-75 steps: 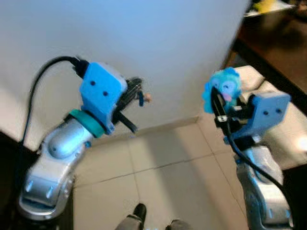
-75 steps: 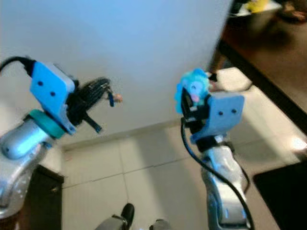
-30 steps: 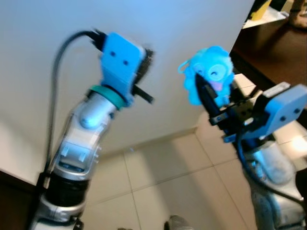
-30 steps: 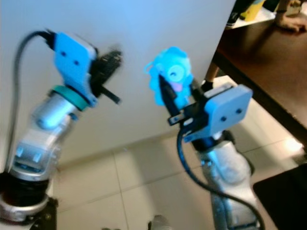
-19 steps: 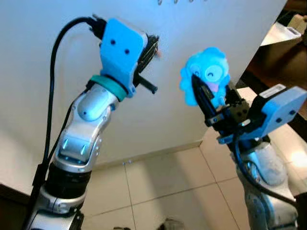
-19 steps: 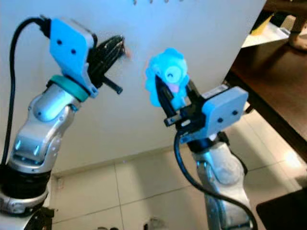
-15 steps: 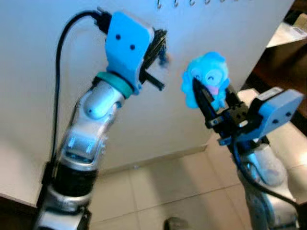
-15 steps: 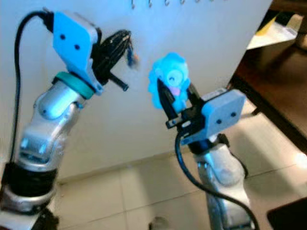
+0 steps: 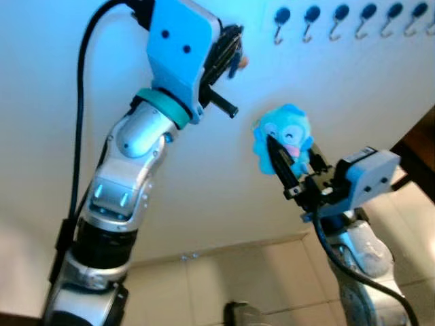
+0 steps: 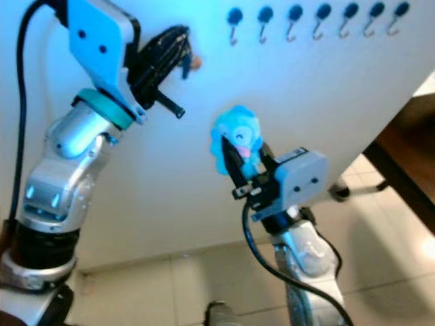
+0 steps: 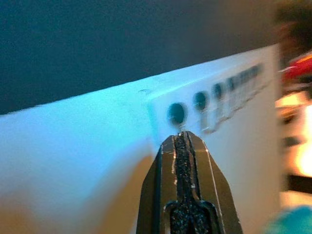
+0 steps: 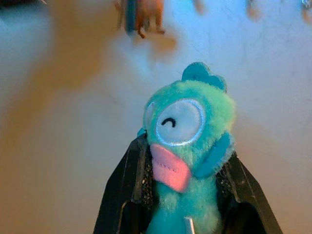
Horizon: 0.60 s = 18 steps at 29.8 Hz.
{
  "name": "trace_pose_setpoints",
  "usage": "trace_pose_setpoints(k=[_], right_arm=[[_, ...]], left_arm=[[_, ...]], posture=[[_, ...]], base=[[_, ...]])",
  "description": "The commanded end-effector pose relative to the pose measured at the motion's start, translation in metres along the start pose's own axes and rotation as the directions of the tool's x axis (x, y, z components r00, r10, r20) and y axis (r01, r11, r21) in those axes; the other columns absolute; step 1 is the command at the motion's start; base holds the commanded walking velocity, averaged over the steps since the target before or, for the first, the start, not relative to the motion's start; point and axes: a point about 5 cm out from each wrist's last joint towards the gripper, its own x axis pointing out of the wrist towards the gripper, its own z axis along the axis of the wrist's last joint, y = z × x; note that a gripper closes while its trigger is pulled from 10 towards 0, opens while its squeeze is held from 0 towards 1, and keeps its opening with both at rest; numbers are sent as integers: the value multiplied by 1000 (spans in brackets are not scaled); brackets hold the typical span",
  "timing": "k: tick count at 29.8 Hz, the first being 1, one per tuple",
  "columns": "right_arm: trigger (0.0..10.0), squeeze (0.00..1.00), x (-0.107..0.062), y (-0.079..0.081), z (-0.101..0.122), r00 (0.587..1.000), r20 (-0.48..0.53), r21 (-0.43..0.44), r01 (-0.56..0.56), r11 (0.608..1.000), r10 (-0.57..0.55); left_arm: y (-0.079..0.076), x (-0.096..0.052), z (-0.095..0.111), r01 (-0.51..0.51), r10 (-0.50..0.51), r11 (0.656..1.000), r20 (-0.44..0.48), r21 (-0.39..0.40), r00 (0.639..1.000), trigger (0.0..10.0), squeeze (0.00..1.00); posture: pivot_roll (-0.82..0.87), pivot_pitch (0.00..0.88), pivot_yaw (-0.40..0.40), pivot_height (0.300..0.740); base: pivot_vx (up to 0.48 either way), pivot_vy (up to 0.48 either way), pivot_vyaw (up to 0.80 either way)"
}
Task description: Hang keys on a hook
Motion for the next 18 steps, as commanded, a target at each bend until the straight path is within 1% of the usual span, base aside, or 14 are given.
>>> trace_pose_setpoints(k=[1, 2, 3, 4, 6, 7, 9, 12, 15, 18], right_arm=[[10000, 0, -1, 0, 3, 999, 35, -37, 20, 999, -18], [10000, 0, -1, 0, 3, 999, 35, -37, 20, 999, -18], [10000, 0, -3, -1, 2, 999, 34, -52, 29, 998, -28], [10000, 0, -3, -1, 2, 999, 34, -52, 29, 998, -28], [10000, 0, -5, -2, 1, 999, 29, -60, 46, 997, -44], [10000, 0, -5, -2, 1, 999, 29, -60, 46, 997, -44], [10000, 0, -5, -3, 0, 998, 29, -58, 52, 997, -50], [10000, 0, -5, -3, 0, 998, 28, -55, 52, 997, -51], [10000, 0, -5, -3, -1, 998, 30, -50, 53, 997, -51], [10000, 0, -5, -3, -2, 998, 32, -52, 56, 997, -54]], left_arm=[[-1, -6, 7, 52, -51, 998, 29, -30, 998, 10000, 0], [-1, -6, 7, 52, -51, 998, 29, -30, 998, 10000, 0], [-3, -9, 9, 92, -90, 995, 39, -40, 995, 10000, 0], [-3, -9, 9, 92, -90, 995, 39, -40, 995, 10000, 0], [-8, -13, 10, 172, -168, 982, 58, -79, 984, 10000, 0], [-8, -13, 10, 172, -168, 982, 58, -79, 984, 10000, 0], [-9, -16, 11, 210, -205, 973, 64, -99, 977, 10000, 0], [-10, -18, 12, 229, -223, 968, 65, -102, 973, 10000, 0], [-13, -25, 14, 303, -297, 948, 67, -100, 952, 10000, 0], [-13, -26, 14, 311, -306, 945, 69, -98, 950, 10000, 0]], posture=[[-105, 57, 75, 740], [-105, 57, 75, 740], [-105, 57, 75, 740], [-105, 57, 75, 740], [-109, 64, 76, 740], [-109, 64, 76, 740], [-109, 65, 75, 740], [-109, 65, 75, 740], [-109, 65, 75, 740], [-109, 65, 75, 740]], base=[[330, 0, 0], [330, 0, 0], [0, 0, 0], [0, 0, 0], [0, 0, 0], [0, 0, 0], [0, 0, 0], [0, 0, 0], [0, 0, 0], [0, 0, 0]])
